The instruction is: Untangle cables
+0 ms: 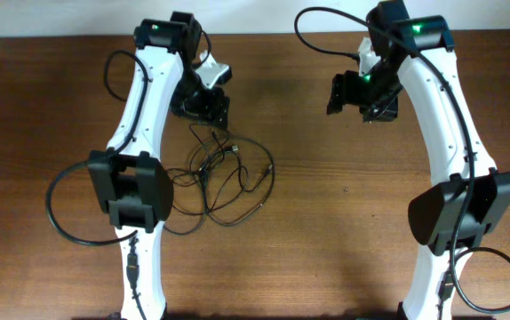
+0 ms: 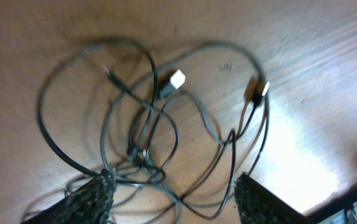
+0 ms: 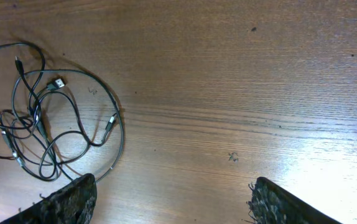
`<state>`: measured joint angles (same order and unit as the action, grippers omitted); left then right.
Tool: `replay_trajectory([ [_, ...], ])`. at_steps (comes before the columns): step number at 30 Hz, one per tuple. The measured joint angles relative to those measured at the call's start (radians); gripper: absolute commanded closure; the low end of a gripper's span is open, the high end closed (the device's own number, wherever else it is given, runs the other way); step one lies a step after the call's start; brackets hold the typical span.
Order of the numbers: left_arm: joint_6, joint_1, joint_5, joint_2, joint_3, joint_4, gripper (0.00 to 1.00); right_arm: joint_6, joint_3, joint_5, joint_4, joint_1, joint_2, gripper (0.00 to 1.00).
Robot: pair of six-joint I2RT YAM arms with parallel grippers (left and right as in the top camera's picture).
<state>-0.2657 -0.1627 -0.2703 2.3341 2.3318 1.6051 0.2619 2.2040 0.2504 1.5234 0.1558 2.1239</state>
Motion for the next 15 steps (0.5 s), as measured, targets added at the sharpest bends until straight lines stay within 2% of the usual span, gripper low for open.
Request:
replay_trajectory([
  [4,0.121,-0.008,0.094,0.000,-0.092,0.005,0.36,0.000,0.000,0.000,0.003,0.000,0.000,0.19],
  [8,0.248,-0.008,0.175,0.001,-0.178,-0.015,0.43,0.000,0.000,0.000,0.009,0.000,0.000,0.19],
  [12,0.324,-0.008,0.201,0.001,-0.253,-0.066,0.66,0.000,0.000,-0.001,0.013,0.000,0.000,0.20],
  [13,0.332,-0.008,0.203,0.001,-0.264,-0.077,0.78,-0.001,0.000,-0.001,0.014,0.000,0.000,0.20],
  [14,0.340,-0.008,0.207,0.001,-0.276,-0.090,0.95,0.000,0.000,-0.001,0.014,0.000,0.000,0.19],
  [15,0.352,-0.008,0.208,0.001,-0.283,-0.103,1.00,0.000,0.000,-0.002,0.015,0.000,0.000,0.19],
])
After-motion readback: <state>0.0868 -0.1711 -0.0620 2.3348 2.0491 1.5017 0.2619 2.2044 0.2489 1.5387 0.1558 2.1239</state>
